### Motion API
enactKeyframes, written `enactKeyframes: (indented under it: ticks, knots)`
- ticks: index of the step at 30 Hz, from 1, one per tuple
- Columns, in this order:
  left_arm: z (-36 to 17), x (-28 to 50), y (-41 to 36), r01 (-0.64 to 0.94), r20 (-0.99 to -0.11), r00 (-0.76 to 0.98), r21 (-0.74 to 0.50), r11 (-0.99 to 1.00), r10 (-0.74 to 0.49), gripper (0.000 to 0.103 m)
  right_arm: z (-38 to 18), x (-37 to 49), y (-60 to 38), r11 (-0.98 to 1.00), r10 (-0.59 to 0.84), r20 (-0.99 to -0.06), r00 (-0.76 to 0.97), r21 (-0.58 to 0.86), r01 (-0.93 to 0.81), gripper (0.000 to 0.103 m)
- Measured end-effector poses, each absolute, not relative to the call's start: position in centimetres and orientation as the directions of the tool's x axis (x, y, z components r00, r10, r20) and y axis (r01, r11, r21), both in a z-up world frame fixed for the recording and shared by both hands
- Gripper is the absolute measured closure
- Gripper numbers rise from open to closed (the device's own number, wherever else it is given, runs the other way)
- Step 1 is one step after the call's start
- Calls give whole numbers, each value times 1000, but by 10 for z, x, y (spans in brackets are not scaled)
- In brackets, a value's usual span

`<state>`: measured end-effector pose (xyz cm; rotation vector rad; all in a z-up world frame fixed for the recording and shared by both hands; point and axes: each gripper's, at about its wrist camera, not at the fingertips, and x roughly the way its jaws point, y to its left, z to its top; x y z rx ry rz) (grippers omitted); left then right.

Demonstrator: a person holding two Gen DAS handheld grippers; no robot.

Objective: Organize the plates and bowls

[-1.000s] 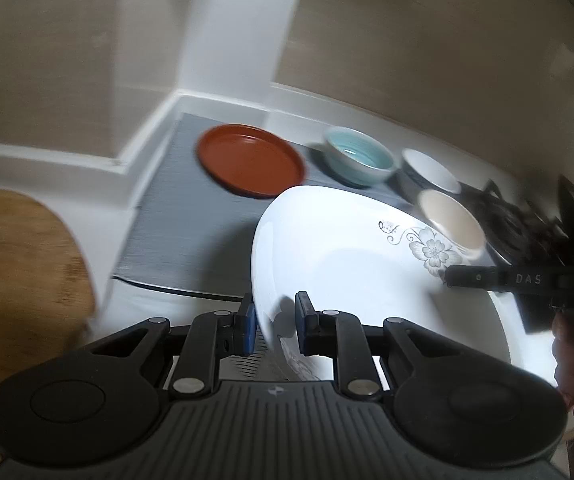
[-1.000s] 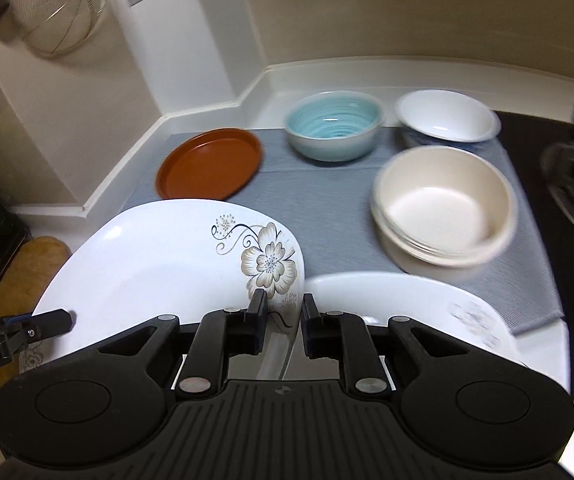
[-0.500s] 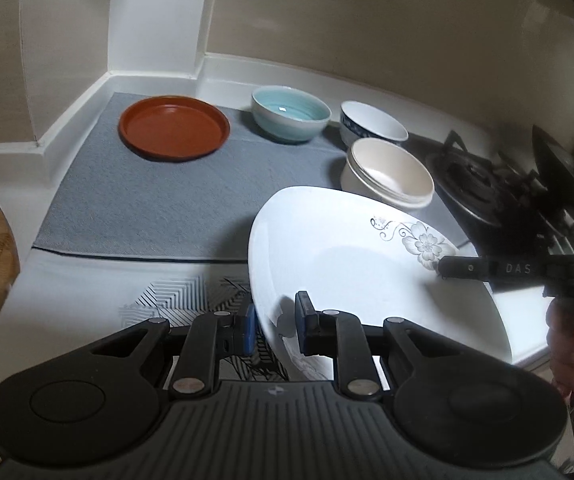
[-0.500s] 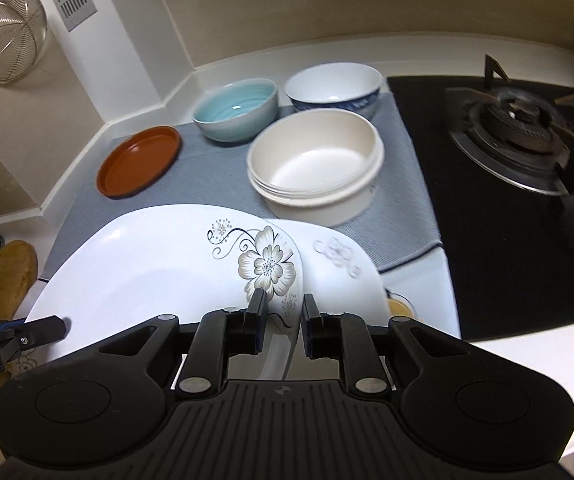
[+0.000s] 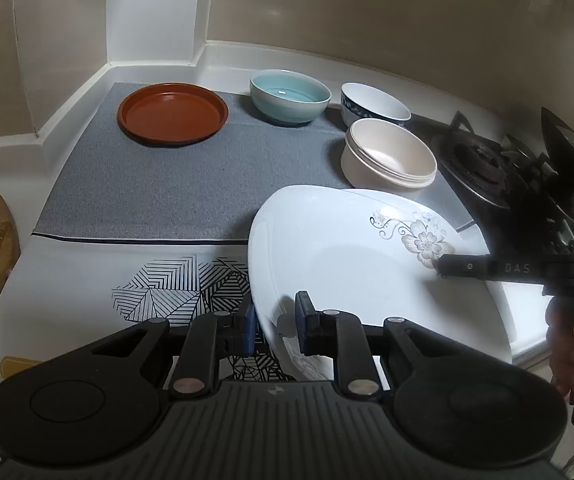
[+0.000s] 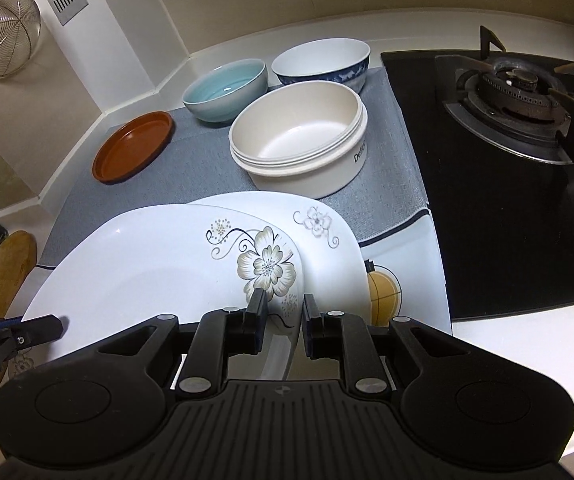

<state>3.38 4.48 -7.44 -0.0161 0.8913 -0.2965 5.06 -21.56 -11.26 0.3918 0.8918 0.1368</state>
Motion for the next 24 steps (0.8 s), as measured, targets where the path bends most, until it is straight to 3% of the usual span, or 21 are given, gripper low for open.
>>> enactKeyframes:
  ticks: [24]
  knots:
    - [-74, 35, 42, 256, -782, 574, -110, 960, -243, 81, -122, 42, -219, 911, 296, -728, 619, 410, 47, 84]
